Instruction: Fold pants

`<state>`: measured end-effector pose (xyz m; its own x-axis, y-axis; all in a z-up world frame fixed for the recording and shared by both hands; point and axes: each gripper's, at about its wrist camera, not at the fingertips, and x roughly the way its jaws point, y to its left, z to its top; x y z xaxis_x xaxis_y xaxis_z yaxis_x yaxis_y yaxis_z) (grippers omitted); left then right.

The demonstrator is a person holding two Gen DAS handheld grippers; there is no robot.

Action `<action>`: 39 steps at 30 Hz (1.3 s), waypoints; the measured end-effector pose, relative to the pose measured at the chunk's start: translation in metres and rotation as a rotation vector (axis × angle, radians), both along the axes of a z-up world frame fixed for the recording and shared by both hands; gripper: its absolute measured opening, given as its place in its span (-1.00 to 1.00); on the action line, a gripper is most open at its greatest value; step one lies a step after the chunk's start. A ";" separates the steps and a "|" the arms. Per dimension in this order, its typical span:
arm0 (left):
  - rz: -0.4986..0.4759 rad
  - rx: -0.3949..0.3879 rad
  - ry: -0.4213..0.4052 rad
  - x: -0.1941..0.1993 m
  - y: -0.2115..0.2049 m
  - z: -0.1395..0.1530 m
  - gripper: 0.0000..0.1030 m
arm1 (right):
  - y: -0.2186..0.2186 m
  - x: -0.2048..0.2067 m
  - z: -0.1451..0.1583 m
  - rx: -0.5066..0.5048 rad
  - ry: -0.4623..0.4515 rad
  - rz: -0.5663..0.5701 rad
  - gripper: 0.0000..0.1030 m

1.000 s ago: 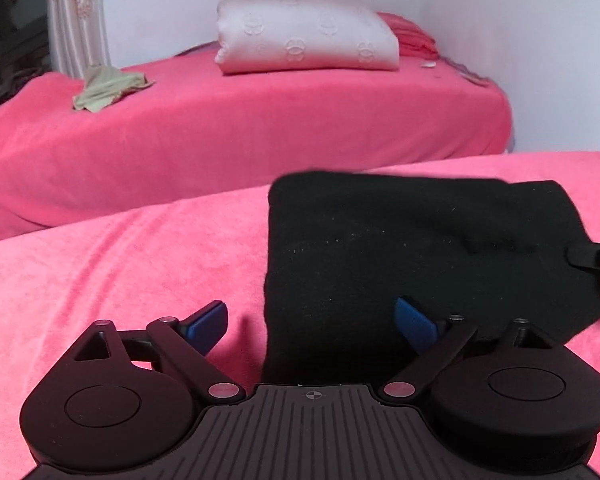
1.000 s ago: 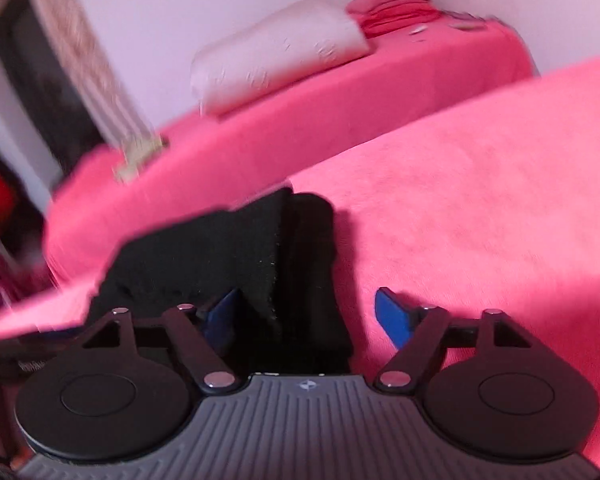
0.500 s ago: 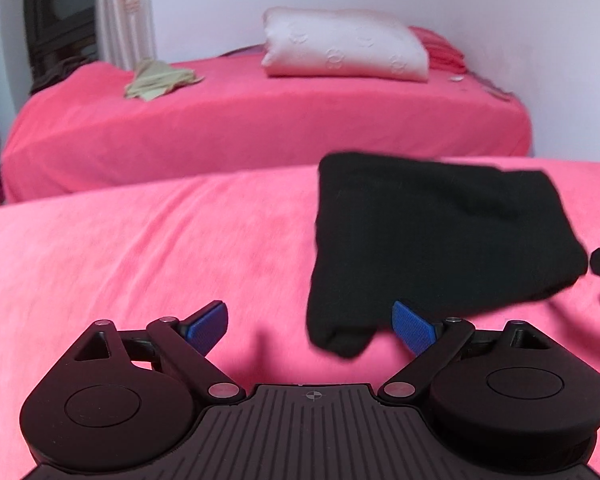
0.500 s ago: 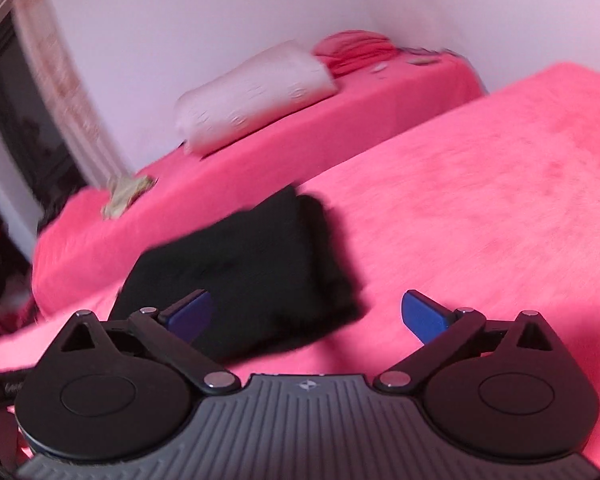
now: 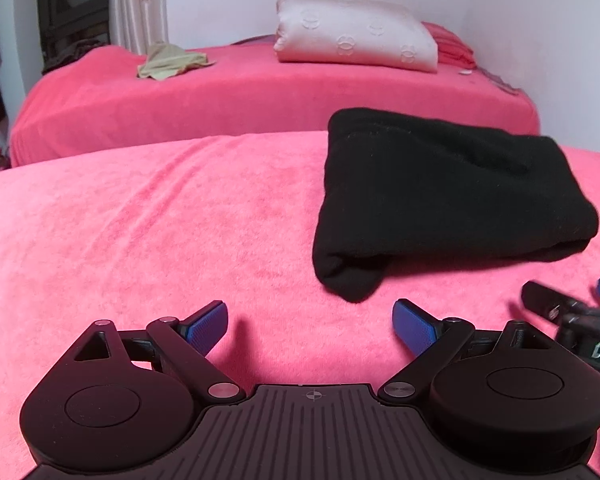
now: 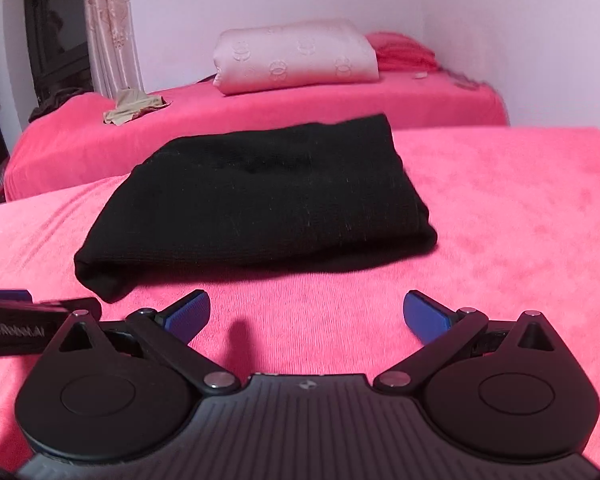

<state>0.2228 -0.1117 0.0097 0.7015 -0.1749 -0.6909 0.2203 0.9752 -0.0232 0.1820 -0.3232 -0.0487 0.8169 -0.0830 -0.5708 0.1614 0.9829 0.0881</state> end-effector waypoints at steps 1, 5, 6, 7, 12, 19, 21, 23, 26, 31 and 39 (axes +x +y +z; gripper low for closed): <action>0.000 0.000 -0.007 0.000 0.001 0.001 1.00 | 0.000 0.000 -0.001 0.005 0.003 0.009 0.99; 0.014 0.016 -0.030 -0.001 0.001 0.000 1.00 | -0.003 0.001 -0.002 0.032 0.005 0.022 0.99; 0.018 0.015 -0.028 0.000 0.001 0.000 1.00 | -0.003 0.001 -0.002 0.041 0.010 0.025 0.99; 0.021 0.017 -0.027 0.001 0.002 -0.001 1.00 | -0.004 0.002 -0.002 0.048 0.014 0.025 0.99; 0.033 0.045 -0.029 0.001 0.000 -0.005 1.00 | -0.007 0.001 -0.002 0.084 0.016 0.030 0.99; 0.028 0.061 -0.030 0.001 -0.003 -0.007 1.00 | -0.008 -0.002 -0.002 0.107 0.010 0.027 0.99; 0.028 0.063 -0.028 0.001 -0.003 -0.008 1.00 | -0.009 -0.001 -0.002 0.107 0.011 0.028 0.99; 0.030 0.067 -0.021 0.001 -0.003 -0.009 1.00 | -0.008 -0.002 -0.002 0.108 0.010 0.028 0.99; 0.029 0.073 -0.008 0.003 -0.004 -0.010 1.00 | -0.009 -0.002 -0.001 0.111 0.009 0.027 0.99; 0.035 0.081 0.002 0.004 -0.003 -0.012 1.00 | -0.008 -0.003 -0.001 0.116 0.007 0.025 0.99; 0.041 0.075 0.012 0.004 -0.002 -0.012 1.00 | -0.008 -0.003 -0.001 0.117 0.007 0.025 0.99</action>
